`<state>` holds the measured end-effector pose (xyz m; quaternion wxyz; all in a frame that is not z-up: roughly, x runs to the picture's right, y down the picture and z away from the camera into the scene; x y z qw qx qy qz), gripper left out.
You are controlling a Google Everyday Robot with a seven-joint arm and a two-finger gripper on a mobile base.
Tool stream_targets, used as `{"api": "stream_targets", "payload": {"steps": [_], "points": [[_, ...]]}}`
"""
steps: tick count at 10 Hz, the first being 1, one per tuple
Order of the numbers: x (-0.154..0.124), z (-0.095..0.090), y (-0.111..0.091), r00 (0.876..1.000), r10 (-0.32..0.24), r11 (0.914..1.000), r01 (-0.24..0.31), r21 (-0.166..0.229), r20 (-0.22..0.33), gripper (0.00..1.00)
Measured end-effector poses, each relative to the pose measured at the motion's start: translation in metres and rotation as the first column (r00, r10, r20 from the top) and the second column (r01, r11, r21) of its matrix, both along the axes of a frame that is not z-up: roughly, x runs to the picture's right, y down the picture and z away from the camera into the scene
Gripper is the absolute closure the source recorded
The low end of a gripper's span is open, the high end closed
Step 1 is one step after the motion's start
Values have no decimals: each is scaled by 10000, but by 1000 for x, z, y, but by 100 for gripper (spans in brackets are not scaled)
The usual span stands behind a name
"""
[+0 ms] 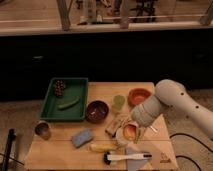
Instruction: Place apple in paper cup
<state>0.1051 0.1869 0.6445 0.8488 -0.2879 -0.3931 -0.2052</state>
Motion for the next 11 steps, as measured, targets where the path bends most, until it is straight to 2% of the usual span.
{"api": "stream_targets", "payload": {"steps": [4, 5, 11], "points": [[-1, 20, 1, 9999, 98, 9999, -98, -34, -67, 100], [-1, 24, 0, 9999, 102, 9999, -103, -58, -132, 95], [-1, 35, -4, 9993, -11, 10000, 7, -97, -387, 33]]}}
